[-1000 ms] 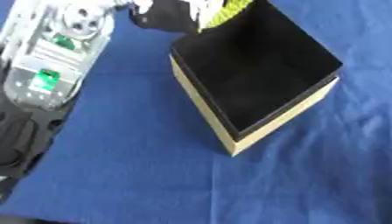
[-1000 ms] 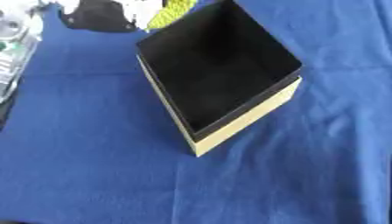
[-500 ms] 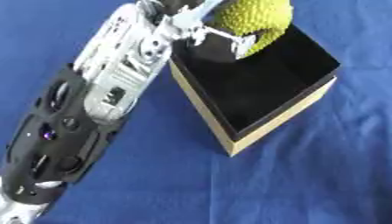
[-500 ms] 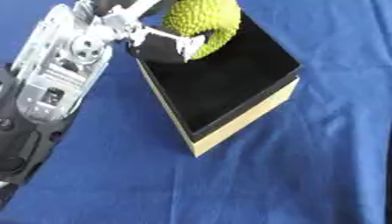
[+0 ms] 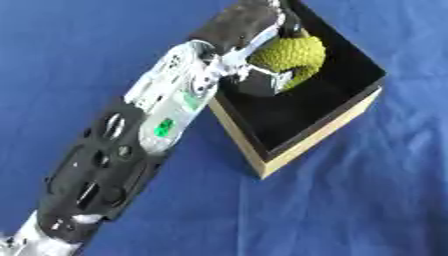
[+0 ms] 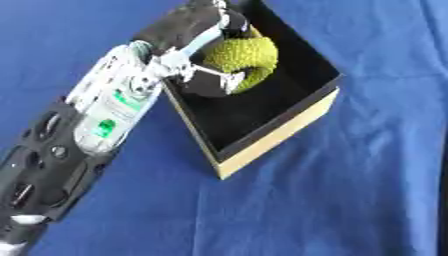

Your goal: Pick up objects on the table and place them in the box.

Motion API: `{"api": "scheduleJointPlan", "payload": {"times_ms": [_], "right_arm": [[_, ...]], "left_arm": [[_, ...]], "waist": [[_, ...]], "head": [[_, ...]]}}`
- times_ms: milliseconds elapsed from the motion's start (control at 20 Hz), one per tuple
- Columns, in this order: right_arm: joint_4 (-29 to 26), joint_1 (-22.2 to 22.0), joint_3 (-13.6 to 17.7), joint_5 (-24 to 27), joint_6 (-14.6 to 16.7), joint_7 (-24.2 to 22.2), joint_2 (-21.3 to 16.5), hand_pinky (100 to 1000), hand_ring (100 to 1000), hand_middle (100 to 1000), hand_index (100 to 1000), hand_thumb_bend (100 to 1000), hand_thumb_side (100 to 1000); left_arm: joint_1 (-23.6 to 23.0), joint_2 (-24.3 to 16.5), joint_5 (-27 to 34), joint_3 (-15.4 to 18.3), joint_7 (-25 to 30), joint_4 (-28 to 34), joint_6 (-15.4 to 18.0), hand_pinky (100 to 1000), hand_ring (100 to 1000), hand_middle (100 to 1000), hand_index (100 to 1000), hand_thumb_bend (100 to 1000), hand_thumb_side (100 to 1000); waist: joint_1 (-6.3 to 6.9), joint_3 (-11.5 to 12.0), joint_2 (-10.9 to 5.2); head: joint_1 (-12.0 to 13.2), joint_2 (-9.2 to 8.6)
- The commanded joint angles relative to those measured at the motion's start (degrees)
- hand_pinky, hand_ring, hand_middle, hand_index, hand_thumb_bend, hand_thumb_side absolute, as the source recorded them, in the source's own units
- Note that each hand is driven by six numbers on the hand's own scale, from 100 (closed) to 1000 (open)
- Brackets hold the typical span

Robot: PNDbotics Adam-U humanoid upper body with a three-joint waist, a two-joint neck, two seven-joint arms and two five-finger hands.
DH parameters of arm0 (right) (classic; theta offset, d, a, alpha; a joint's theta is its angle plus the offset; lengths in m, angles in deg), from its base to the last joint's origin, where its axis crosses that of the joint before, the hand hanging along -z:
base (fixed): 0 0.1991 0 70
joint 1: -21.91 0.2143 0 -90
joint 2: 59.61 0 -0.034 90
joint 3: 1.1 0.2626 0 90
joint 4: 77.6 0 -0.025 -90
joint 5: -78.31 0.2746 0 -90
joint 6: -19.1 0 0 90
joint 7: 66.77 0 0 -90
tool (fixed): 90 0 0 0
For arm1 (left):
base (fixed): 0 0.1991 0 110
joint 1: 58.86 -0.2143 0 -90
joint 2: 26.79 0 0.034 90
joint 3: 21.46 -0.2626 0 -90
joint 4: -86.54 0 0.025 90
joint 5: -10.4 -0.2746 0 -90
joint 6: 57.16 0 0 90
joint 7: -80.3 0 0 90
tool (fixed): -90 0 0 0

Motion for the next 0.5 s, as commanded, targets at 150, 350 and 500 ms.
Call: {"api": "scheduleJointPlan", "payload": {"times_ms": [150, 350, 500], "right_arm": [[-0.87, 0.59, 0.36, 0.44, 0.14, 0.07, -0.69, 771, 697, 546, 810, 100, 412], [-0.87, 0.53, 0.39, 0.44, 0.11, 0.05, -0.68, 771, 697, 546, 810, 100, 411], [-0.87, 0.49, 0.39, 0.46, 0.09, 0.04, -0.66, 771, 698, 546, 810, 100, 413]], "left_arm": [[0.27, 0.01, 0.06, -0.45, 1.92, -0.40, 2.03, 557, 620, 603, 762, 357, 172], [0.12, -0.17, -1.02, -0.08, 3.47, 0.11, 3.77, 788, 834, 805, 918, 588, 450], [0.11, -0.27, -1.90, 0.62, 2.58, 0.58, 3.69, 786, 842, 808, 921, 620, 514]], "waist": [[-0.58, 0.06, -9.41], [-0.60, 0.14, -9.47], [-0.60, 0.17, -9.49]], "head": [[-0.30, -0.71], [-0.36, -0.80], [-0.34, -0.85]]}}
